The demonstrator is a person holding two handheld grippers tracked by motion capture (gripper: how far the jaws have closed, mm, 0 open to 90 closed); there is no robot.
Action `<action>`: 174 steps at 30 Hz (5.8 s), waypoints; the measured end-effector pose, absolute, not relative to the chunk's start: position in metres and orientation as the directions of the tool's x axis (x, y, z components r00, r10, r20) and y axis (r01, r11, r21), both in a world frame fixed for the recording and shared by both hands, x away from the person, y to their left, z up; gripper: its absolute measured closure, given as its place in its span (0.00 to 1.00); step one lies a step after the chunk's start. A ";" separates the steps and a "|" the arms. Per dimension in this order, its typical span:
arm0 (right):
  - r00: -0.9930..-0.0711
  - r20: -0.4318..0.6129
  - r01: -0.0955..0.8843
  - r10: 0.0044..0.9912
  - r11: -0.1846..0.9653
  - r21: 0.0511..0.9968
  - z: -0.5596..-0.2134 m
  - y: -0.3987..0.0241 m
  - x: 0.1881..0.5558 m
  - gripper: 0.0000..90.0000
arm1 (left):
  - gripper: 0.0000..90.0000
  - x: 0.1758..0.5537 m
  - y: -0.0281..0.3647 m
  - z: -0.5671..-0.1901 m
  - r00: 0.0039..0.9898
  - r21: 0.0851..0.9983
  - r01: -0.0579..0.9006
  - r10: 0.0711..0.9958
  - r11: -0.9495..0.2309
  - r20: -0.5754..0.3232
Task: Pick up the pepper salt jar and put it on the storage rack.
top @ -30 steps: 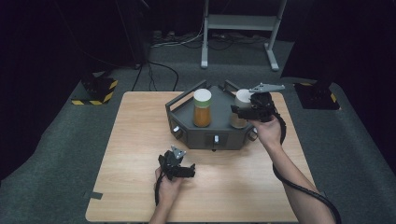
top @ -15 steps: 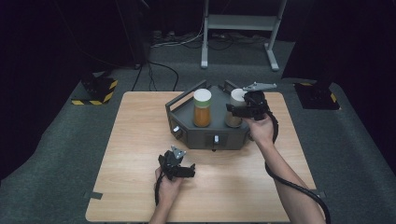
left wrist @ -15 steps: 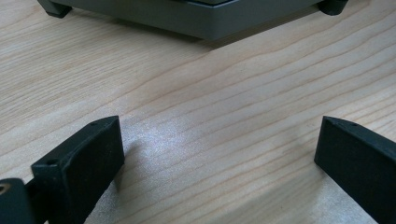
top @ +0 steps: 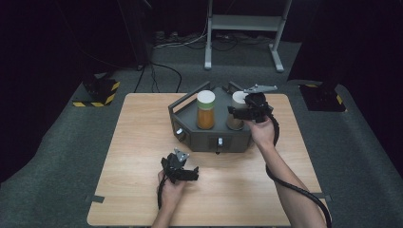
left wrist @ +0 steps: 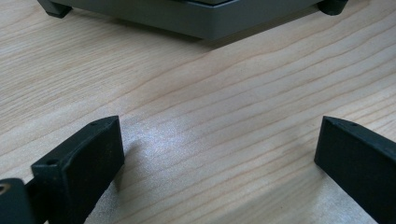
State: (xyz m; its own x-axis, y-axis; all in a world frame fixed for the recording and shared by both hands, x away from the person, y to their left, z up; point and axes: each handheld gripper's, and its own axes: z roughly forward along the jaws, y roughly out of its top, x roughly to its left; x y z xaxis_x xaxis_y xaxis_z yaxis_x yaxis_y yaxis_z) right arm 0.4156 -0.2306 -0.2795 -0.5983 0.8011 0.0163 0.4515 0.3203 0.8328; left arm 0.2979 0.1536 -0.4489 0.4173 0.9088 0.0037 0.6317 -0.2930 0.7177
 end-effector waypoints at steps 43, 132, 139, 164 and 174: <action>-0.621 0.034 0.443 0.783 0.315 0.840 -0.286 -0.241 0.419 0.18 | 0.02 0.298 0.154 -0.449 0.417 0.719 0.631 0.909 -0.292 0.003; -0.631 0.068 0.430 0.773 0.276 0.860 -0.328 -0.325 0.366 0.09 | 0.02 0.297 0.154 -0.449 0.418 0.719 0.631 0.908 -0.292 0.002; -0.631 0.056 0.430 0.774 0.289 0.855 -0.333 -0.328 0.361 0.09 | 0.02 0.297 0.154 -0.449 0.418 0.719 0.631 0.908 -0.292 0.002; -0.614 0.089 0.474 0.784 0.276 0.836 -0.364 -0.339 0.347 0.09 | 0.02 0.297 0.153 -0.449 0.417 0.718 0.631 0.909 -0.292 0.002; -0.611 0.097 0.492 0.786 0.281 0.824 -0.378 -0.339 0.344 0.09 | 0.02 0.297 0.153 -0.449 0.418 0.718 0.632 0.909 -0.292 0.002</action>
